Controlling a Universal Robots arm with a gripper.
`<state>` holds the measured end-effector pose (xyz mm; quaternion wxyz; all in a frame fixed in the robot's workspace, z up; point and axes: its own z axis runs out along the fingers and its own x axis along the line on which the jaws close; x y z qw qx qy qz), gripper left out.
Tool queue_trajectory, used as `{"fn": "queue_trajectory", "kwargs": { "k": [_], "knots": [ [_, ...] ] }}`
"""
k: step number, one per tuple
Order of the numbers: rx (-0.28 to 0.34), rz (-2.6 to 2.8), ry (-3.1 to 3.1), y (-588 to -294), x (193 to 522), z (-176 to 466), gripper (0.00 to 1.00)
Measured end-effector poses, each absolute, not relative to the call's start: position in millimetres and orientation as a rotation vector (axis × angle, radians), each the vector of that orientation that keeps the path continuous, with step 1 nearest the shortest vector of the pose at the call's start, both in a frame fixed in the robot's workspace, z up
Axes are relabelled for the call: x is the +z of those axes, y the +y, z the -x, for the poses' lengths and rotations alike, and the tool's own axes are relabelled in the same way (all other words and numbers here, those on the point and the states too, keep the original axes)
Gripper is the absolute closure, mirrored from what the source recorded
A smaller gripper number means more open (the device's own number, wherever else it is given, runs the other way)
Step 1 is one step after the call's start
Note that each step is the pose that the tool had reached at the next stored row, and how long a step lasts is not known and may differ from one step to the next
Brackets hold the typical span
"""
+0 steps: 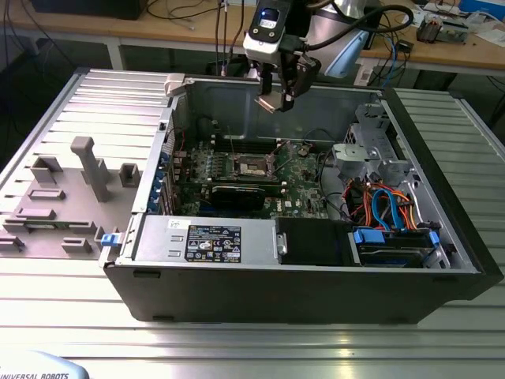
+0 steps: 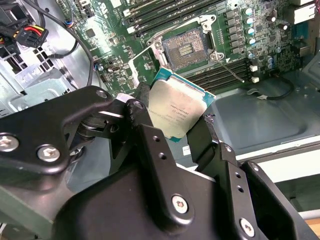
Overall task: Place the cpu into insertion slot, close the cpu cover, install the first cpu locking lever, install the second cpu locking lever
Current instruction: 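Place the cpu into insertion slot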
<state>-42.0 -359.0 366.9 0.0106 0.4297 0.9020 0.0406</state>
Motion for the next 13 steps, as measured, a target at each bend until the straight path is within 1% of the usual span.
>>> {"fn": "queue_trajectory", "kwargs": {
  "k": [6, 13],
  "knots": [
    [0.127, -1.361, 2.804, -358.9, 366.5, 42.0, 0.46],
    [0.122, -1.611, 2.66, -359.0, 362.8, 42.0, 0.46]
  ]
}}
